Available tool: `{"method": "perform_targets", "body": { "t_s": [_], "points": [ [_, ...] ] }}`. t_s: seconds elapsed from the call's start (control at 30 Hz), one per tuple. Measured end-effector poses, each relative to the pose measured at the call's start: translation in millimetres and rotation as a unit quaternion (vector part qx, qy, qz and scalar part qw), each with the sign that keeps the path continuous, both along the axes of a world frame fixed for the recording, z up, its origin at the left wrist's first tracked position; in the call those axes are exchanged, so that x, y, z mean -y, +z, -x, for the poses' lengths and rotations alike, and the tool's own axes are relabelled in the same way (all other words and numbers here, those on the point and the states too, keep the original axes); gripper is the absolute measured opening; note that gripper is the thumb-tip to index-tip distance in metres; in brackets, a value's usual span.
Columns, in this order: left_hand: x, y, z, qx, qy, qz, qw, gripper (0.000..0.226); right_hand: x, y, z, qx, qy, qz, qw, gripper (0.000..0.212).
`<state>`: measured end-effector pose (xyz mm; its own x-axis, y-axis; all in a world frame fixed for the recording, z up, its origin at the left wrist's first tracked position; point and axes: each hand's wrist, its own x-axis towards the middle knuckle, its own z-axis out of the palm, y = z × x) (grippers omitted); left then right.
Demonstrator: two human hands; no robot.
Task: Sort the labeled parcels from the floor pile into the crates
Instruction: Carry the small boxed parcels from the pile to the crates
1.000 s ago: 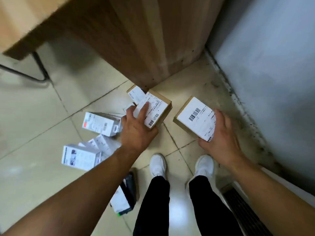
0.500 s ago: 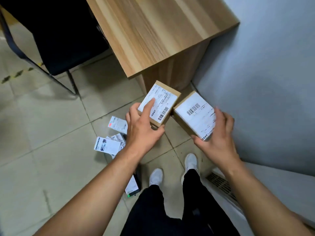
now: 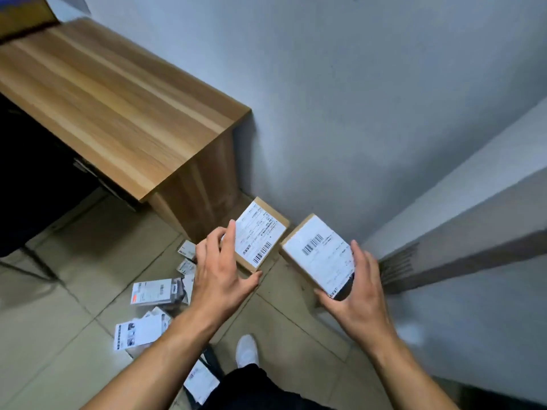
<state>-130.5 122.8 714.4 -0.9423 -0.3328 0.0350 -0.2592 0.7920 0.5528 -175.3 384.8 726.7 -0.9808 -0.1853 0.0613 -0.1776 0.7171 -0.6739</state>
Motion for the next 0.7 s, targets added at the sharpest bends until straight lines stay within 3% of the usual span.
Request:
{"method": "perform_targets", "body": {
  "t_s": [0.13,0.3,0.47,0.57,0.7],
  "points": [
    [-65.8,-3.0,-44.8,0.055,-0.063,-0.002,0.997,0.116,-70.3,-0.4,-70.3,-0.174,0.008,-0.03,0.984,0.117],
    [-175.9,-4.8,-107.1,0.032,-0.203,0.056,0.977,0.112,-190.1,-2.4,-185.2,-0.256,-0.054,-0.052,0.964,0.104],
    [-314.5,8.2,-160.5,-0.028,-0.376,0.054,0.925,0.107,-325.3,6.0,-321.7,-0.147,-0.252,-0.019,0.956,0.109],
    [-408.8,17.5,-192.3,-0.064,-0.48,0.05,0.873,0.11,-393.2,14.0,-405.3,-0.101,-0.395,-0.012,0.913,0.109],
    [-519.9,25.4,-238.3,-0.124,-0.621,0.037,0.774,0.105,-457.7,22.8,-503.7,-0.083,-0.552,-0.013,0.829,0.109]
  ]
}}
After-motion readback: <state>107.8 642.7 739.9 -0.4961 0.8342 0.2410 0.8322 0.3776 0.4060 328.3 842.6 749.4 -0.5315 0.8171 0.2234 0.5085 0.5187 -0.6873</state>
